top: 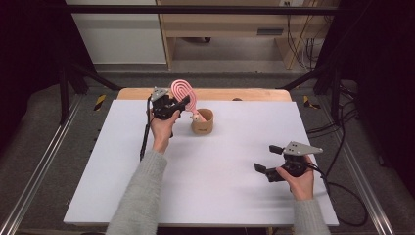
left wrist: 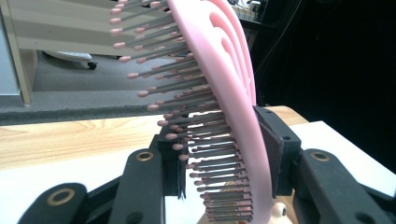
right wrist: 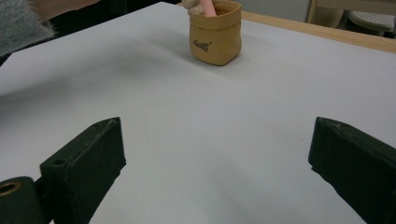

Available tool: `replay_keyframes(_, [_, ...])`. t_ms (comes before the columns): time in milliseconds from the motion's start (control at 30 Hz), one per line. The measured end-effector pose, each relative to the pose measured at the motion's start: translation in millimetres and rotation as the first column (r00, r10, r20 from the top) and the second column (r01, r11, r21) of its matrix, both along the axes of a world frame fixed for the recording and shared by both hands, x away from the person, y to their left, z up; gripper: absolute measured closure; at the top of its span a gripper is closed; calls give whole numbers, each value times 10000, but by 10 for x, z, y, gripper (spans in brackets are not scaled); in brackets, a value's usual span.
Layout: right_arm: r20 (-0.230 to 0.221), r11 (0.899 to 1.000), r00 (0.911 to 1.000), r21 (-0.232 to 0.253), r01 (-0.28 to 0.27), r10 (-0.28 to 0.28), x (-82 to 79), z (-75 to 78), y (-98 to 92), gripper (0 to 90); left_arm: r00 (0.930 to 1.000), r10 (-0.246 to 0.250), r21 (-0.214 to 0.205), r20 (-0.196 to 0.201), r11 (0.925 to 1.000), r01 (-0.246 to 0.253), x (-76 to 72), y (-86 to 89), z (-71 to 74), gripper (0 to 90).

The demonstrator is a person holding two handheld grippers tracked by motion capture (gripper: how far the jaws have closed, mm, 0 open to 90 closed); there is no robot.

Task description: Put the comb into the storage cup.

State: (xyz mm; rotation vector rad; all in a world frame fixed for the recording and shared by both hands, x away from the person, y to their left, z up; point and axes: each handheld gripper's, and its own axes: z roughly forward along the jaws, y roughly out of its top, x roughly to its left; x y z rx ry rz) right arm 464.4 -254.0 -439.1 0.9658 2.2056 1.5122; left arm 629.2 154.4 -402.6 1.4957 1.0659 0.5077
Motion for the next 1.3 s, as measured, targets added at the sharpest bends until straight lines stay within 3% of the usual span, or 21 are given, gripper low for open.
replay_keyframes(533, [-15, 10000, 10000, 10, -5, 5, 0, -2, 4, 43, 9999, -94, 344, -35, 9994, 95, -26, 40, -6, 550])
replay_keyframes(700, [-8, 10000, 10000, 24, -1, 1, -2, 0, 3, 43, 9996, -259, 334, -122, 9991, 263, -36, 59, 7, 476])
replay_keyframes(833, [4, 10000, 10000, 21, -11, 11, 0, -2, 4, 43, 9991, -310, 698, -272, 9970, 328, -46, 69, 5, 407])
replay_keyframes(1033, [-5, 10000, 10000, 35, 0, 0, -1, -1, 5, 43, 9996, -280, 830, 39, 9962, 276, -90, 120, 38, 354])
replay_keyframes(1300, [5, 10000, 10000, 22, -1, 1, 2, -5, 10, 43, 9990, -418, 731, 159, 9965, 405, -180, 189, 108, 260])
